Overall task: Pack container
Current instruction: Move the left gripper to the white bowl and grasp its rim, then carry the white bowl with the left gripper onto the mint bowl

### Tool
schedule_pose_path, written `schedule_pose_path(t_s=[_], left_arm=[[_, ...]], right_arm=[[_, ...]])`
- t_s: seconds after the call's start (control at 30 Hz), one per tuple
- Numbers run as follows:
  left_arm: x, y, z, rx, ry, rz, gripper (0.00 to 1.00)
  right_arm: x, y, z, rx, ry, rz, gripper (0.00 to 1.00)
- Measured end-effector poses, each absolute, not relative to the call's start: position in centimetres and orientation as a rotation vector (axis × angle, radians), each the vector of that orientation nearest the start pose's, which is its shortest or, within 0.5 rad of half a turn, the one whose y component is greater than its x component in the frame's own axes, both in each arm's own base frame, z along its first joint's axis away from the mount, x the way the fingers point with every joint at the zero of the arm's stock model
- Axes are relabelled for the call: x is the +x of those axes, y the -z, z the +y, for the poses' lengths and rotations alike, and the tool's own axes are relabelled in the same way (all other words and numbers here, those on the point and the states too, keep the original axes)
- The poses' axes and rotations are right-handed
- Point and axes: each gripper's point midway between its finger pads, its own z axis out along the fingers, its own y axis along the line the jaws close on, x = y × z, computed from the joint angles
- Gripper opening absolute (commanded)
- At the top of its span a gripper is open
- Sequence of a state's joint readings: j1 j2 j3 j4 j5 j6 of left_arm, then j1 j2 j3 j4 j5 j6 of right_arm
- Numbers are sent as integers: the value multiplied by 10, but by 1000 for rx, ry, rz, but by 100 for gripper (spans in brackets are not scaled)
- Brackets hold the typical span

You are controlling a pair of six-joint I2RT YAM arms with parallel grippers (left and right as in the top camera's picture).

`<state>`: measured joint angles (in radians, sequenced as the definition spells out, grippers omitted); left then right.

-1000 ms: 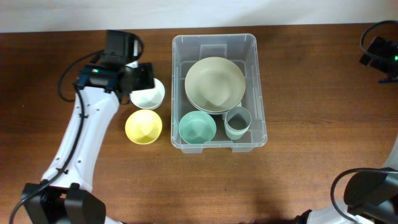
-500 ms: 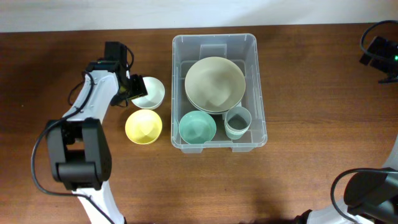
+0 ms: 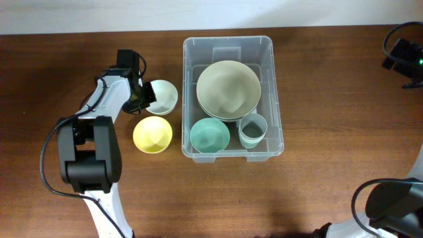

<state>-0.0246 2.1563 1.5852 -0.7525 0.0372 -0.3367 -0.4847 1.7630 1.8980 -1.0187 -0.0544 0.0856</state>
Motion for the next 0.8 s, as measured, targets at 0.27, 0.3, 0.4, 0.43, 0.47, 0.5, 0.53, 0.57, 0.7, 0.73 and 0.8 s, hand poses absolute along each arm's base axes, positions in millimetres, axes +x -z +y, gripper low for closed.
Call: schedule_pose_path(t_s=[0.27,0.3,0.4,0.43,0.47,0.5,0.53,0.57,0.7,0.73,0.8], left_arm=[[468,-53,23,-562,99,2869,1],[472,-64,27,-555,98,2855,1],[472,-112,18,-454,130,2814,1],[470,-135,9,-403,152,2784,1],[465,-159,-4,-347,183,2756,1],[461,-166,-10,-326,191,2751,1],[449,-184,-26,-259,214,2749,1],[444,-192,-37,-217,232,2747,1],[423,-203,-81,-38,318,2779,1],[418,-202,-93,6,344,2794,1],[408,-201,-116,104,383,2814,1]], right_arm=[[412,-275,-207,668,109,2364,99],[412,-275,-207,668,109,2364,99],[412,-275,-207,668,109,2363,99],[412,-275,-207,668,109,2363,99],[412,-275,-207,668,109,2363,99],[412,-275,-206,668,109,2364,99],[412,-275,-207,668,109,2363,99],[412,-275,-207,668,109,2364,99],[412,-275,-206,668,109,2363,99],[412,-275,-207,668,109,2363,99],[412,-275,-206,667,109,2364,99]])
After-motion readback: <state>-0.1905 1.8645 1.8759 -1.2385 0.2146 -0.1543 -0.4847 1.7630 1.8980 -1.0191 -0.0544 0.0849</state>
